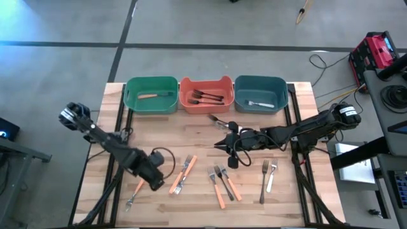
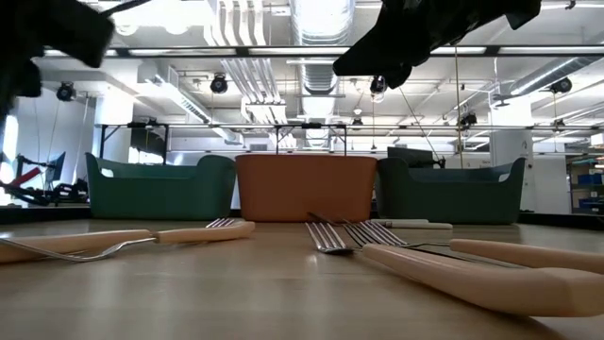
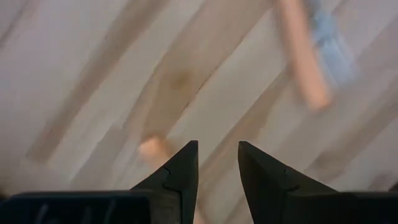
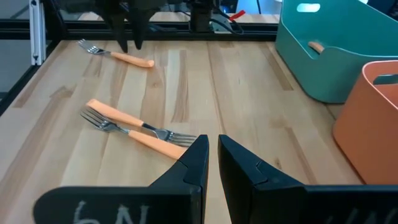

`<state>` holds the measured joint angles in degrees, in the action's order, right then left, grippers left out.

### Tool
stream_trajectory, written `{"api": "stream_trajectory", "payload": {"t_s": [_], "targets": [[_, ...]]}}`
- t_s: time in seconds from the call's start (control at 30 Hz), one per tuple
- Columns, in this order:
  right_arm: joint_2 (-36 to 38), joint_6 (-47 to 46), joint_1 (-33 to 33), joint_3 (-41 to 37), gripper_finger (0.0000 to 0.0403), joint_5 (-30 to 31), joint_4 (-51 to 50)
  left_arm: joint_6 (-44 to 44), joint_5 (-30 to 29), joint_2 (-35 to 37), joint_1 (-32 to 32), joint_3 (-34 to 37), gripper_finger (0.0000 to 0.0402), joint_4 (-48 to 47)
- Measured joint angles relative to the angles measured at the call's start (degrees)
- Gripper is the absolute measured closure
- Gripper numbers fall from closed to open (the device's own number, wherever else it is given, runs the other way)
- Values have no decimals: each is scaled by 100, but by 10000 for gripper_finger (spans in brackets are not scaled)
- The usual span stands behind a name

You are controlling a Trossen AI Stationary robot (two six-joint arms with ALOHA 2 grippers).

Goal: Sort silverware by color (type)
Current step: Put the orange fork into the green bin

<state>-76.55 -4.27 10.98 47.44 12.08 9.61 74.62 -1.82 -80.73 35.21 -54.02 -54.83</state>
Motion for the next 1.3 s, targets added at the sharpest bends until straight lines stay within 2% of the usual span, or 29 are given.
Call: {"api": "stream_trajectory", "payload": {"t_s": [0.17, 0.4, 0.67, 0.93, 1.1, 1.3], "targets": [[0, -17, 0, 0, 376, 2, 0, 467, 745, -239, 155, 260, 310, -40], [-2, -21, 0, 0, 376, 3, 0, 1055, 716, -191, 331, 617, 311, 55], [-2, -24, 0, 0, 376, 4, 3, 1238, 683, -188, 351, 948, 253, 193], [-2, -24, 0, 0, 376, 4, 4, 1243, 680, -186, 375, 1440, 210, 1283], [-2, -24, 0, 0, 376, 4, 6, 1533, 681, -166, 373, 1663, 217, 1367], [-4, -26, 0, 0, 376, 9, 7, 1595, 530, -160, 379, 1782, 248, 1372]]}}
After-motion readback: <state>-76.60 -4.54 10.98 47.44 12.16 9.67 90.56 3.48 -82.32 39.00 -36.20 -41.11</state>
